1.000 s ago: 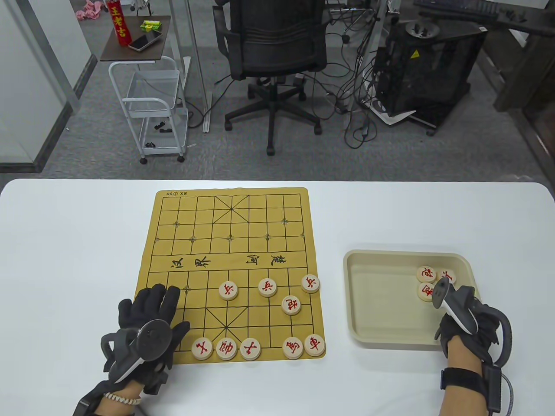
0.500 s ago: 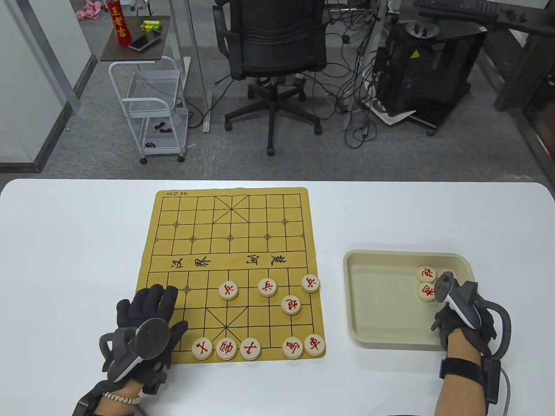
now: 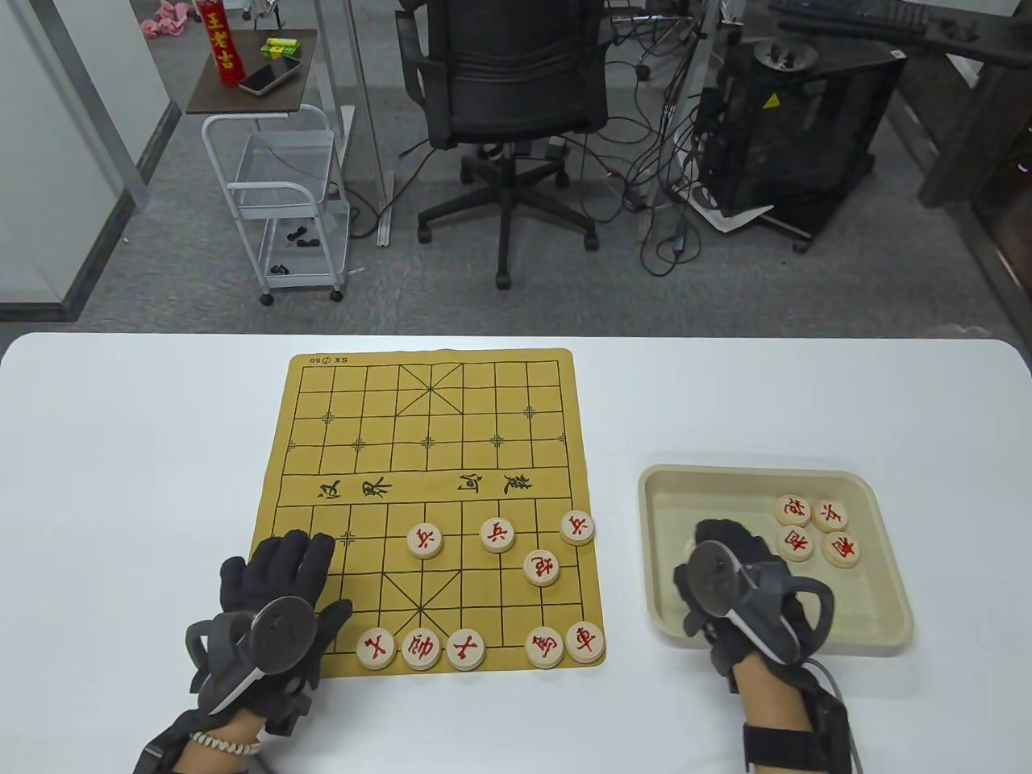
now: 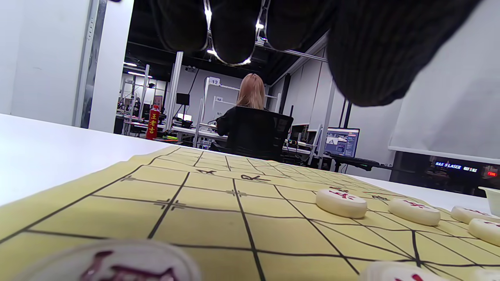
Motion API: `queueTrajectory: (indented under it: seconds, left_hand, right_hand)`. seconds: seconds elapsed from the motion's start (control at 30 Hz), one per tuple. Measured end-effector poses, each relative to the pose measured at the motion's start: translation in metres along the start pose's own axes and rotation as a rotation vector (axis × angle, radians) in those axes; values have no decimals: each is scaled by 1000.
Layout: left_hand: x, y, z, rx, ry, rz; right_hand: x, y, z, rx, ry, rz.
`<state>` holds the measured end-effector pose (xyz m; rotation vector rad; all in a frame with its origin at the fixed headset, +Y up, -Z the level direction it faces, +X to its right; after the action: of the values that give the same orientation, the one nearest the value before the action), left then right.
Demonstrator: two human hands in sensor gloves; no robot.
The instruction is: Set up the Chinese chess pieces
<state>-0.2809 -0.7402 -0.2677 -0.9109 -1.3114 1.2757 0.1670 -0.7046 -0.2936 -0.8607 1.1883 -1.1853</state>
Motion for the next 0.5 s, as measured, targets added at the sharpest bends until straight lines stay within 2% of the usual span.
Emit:
queueTrajectory:
  seconds: [0.17,0.3,0.5]
  left_hand:
    - [-4,-1,-3,-34,7,14]
    - [-6,-4,-8,-65,23,24]
    - [-10,-9,-18,-115,41,41]
  right_hand:
    - [-4,-53,-100,-227,90,23]
    - [2,-84,-145,-337,143,23]
    - [20,-99,-156,-410,119,68]
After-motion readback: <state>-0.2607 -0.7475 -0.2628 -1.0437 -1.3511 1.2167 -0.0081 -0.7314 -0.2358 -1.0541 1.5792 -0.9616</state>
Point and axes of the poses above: the tracker on the back of each hand, its own z axis roughly to the little-finger side, its own y axis roughly from the wrist to the fingertips, x = y × z, the point moved 1 cm from there along y, roughly from the wrist to the fingertips, and after that the axes turned 13 degrees about x, right-handed, at the moved point
